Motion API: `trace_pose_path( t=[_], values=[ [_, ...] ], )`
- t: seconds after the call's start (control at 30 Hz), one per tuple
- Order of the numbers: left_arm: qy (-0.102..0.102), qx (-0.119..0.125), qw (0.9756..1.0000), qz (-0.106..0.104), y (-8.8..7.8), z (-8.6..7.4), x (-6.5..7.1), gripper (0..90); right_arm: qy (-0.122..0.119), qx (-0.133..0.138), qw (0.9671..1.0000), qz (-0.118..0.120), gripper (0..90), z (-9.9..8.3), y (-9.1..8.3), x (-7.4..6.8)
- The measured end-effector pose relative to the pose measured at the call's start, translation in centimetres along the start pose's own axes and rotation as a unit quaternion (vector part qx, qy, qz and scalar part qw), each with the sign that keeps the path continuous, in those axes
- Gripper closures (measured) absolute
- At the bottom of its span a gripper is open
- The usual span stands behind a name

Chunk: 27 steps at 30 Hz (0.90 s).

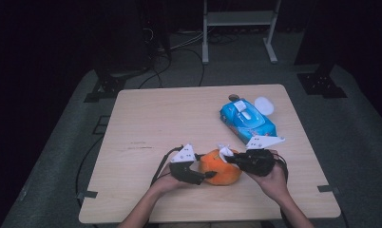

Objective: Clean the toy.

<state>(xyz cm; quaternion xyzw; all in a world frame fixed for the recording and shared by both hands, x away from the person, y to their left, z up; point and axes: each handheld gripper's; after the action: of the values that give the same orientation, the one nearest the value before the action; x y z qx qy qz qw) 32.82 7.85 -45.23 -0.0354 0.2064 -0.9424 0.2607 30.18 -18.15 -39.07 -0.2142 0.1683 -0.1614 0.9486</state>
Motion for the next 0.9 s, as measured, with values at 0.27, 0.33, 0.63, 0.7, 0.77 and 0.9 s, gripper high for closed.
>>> trace_pose_path(
  t=[0.27,0.33,0.63,0.7,0.77,0.9],
  values=[
    [-0.001,0.011,0.9999,-0.002,-1.3,1.9,0.2,35.6,0.022,0.023,0.9995,0.008,85.1,-0.1,-0.7,0.5],
    [0.012,0.01,0.9999,0.005,-2.4,3.0,0.3,35.7,0.015,0.037,0.9991,0.014,85.2,0.5,-1.0,-0.1],
    [0.037,-0.055,0.9977,0.017,-3.6,3.6,0.1,35.3,0.052,0.04,0.9968,0.045,85.1,-0.1,0.5,0.6],
    [0.028,-0.071,0.9969,0.017,-2.9,2.8,0.0,34.2,0.058,0.011,0.9977,0.033,85.1,-0.8,1.4,1.1],
    [0.017,-0.07,0.9972,0.019,-2.9,2.9,-0.3,33.5,0.061,0.01,0.9977,0.028,85.1,-0.9,1.4,1.1],
    [0.015,-0.075,0.9967,0.026,-2.4,3.4,0.4,31.9,0.027,0.026,0.9988,0.033,85.1,0.6,0.8,-0.4]
  ],
)
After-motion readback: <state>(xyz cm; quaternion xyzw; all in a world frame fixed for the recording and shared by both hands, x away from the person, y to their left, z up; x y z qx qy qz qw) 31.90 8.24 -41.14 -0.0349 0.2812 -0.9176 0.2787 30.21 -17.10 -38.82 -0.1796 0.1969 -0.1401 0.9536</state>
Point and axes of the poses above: each handheld gripper's, and its own axes: y roughly forward along the jaws, z roughly out of its top, x roughly to its right, and after that the axes turned 14 degrees about z, right-handed
